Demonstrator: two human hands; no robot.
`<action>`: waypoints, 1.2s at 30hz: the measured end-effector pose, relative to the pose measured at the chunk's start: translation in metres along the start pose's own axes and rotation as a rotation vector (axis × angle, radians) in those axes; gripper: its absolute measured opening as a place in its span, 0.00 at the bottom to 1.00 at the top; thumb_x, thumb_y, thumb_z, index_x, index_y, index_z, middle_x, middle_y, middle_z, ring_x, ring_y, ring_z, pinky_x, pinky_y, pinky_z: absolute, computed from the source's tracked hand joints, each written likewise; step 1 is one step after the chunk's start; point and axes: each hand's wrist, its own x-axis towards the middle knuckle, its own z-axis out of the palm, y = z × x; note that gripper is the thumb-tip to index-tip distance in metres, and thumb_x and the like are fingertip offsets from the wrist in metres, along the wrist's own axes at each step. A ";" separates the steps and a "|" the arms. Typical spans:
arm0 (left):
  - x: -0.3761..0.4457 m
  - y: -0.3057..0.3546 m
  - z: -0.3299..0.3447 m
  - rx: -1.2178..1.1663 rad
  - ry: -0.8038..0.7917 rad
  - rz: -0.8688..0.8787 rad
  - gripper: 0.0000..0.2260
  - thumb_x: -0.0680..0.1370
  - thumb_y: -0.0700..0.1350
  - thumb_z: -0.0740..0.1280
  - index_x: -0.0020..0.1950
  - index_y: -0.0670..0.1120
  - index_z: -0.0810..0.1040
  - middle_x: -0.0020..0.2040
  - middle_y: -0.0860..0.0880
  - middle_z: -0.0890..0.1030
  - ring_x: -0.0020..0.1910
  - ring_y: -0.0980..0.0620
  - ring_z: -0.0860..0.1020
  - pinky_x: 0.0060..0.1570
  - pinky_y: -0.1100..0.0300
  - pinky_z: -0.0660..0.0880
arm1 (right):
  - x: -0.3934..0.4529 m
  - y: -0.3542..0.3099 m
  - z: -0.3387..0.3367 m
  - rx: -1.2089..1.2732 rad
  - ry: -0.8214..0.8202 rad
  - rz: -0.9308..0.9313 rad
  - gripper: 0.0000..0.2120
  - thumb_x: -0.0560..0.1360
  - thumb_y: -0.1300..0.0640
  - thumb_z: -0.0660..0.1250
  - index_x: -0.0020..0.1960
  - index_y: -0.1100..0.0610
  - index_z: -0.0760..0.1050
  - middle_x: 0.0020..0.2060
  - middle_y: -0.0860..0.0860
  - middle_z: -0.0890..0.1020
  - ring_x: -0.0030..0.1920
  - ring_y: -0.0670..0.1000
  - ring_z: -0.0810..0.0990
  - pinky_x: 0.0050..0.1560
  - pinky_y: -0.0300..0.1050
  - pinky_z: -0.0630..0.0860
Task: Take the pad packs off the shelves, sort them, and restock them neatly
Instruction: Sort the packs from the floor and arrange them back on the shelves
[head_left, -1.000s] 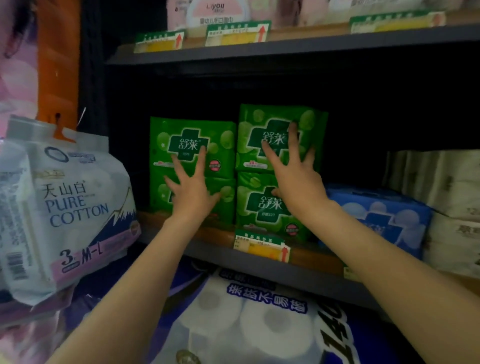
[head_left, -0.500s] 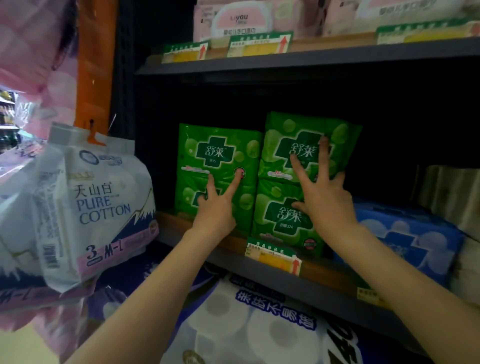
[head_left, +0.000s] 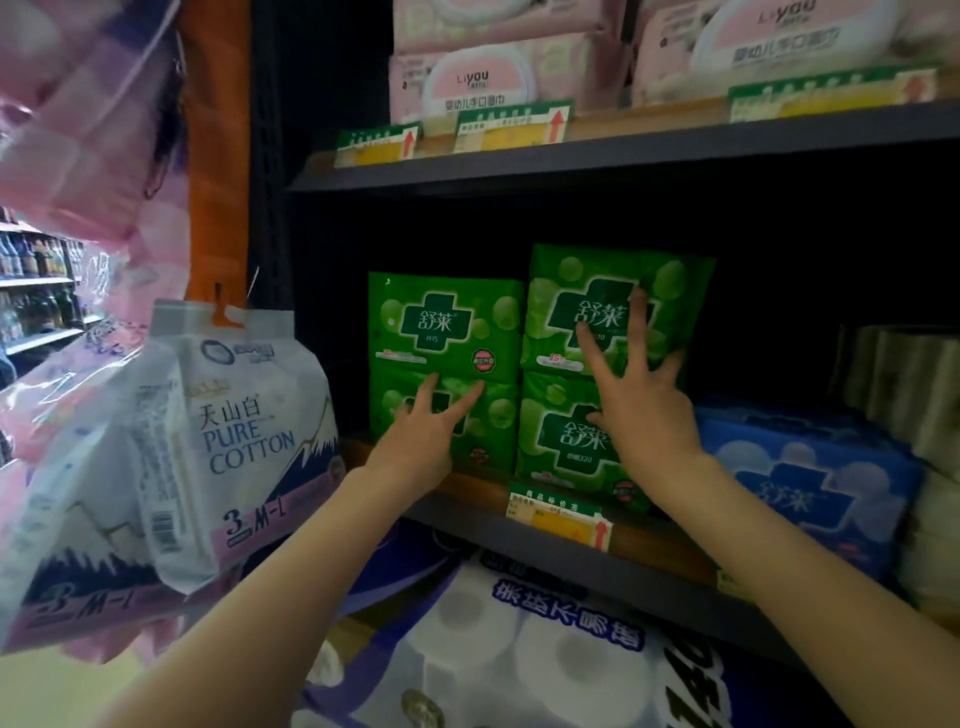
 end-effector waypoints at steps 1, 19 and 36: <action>0.000 0.000 0.001 0.003 -0.007 0.001 0.39 0.76 0.31 0.57 0.75 0.62 0.41 0.77 0.44 0.41 0.72 0.33 0.56 0.63 0.47 0.68 | -0.001 0.000 0.000 0.014 -0.006 0.006 0.46 0.78 0.50 0.64 0.73 0.45 0.27 0.65 0.59 0.22 0.69 0.71 0.59 0.39 0.45 0.78; 0.032 -0.011 0.006 0.252 0.330 0.156 0.50 0.77 0.48 0.66 0.62 0.59 0.19 0.68 0.44 0.23 0.72 0.30 0.37 0.65 0.37 0.62 | 0.002 -0.037 -0.024 -0.097 -0.097 0.080 0.57 0.71 0.51 0.72 0.69 0.43 0.22 0.65 0.55 0.21 0.71 0.69 0.31 0.68 0.72 0.46; 0.031 -0.011 0.016 0.179 0.342 0.268 0.46 0.77 0.48 0.65 0.64 0.60 0.23 0.71 0.46 0.25 0.73 0.32 0.40 0.65 0.38 0.63 | -0.011 -0.035 -0.004 0.011 -0.021 0.018 0.44 0.73 0.69 0.63 0.76 0.41 0.43 0.76 0.52 0.35 0.74 0.63 0.35 0.71 0.67 0.45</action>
